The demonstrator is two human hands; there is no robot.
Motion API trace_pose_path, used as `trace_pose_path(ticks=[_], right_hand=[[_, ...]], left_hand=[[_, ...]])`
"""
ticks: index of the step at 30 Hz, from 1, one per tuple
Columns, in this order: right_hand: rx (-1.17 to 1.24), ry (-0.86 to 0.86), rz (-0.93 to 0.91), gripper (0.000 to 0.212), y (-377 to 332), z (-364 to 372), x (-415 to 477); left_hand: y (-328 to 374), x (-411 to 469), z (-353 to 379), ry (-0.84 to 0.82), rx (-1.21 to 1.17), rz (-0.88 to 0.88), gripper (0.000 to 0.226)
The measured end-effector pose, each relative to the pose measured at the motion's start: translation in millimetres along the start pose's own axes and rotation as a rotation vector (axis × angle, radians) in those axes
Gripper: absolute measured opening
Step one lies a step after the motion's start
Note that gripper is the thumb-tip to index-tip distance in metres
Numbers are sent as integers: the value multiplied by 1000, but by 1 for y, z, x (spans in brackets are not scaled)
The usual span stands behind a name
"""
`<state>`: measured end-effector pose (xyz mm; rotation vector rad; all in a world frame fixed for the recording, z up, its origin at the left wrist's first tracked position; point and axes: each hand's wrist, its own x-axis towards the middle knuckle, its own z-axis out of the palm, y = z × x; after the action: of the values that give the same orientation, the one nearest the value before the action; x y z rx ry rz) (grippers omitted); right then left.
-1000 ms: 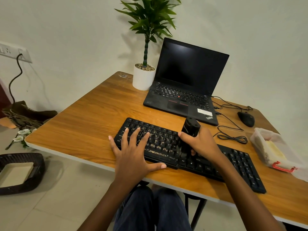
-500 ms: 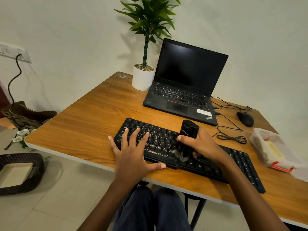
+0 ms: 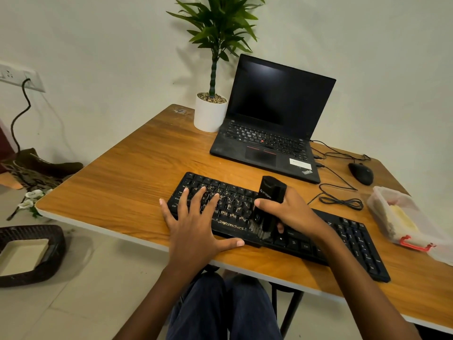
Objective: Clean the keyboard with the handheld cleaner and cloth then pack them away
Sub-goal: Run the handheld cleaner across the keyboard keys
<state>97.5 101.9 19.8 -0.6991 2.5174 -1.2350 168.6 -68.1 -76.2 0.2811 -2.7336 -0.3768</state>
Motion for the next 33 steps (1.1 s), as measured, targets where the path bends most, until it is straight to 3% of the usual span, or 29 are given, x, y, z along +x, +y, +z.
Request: trace_pose_path(ticks=[3, 7, 10, 15, 18, 22, 26, 28, 33], right_hand=[[3, 59, -21, 24, -1, 4, 2], [28, -21, 5, 24, -1, 1, 0], [4, 44, -2, 25, 0, 1, 2], [44, -78, -2, 23, -1, 1, -4], [9, -18, -26, 21, -3, 2, -2], [40, -104, -18, 24, 0, 3, -8], [7, -29, -32, 21, 1, -1, -7], [42, -79, -48, 27, 0, 4, -8], [32, -104, -27, 24, -2, -3, -8]], left_hand=[[0, 0, 0, -9, 6, 1, 110], [0, 0, 0, -11, 7, -1, 110], [1, 0, -1, -12, -5, -1, 111], [1, 0, -1, -13, -6, -7, 111], [0, -1, 0, -15, -8, -6, 111], [0, 0, -1, -40, -8, -4, 111], [0, 0, -3, -63, -9, -12, 110], [0, -1, -4, -75, -12, -18, 110], [-11, 4, -16, -21, -204, -73, 114]])
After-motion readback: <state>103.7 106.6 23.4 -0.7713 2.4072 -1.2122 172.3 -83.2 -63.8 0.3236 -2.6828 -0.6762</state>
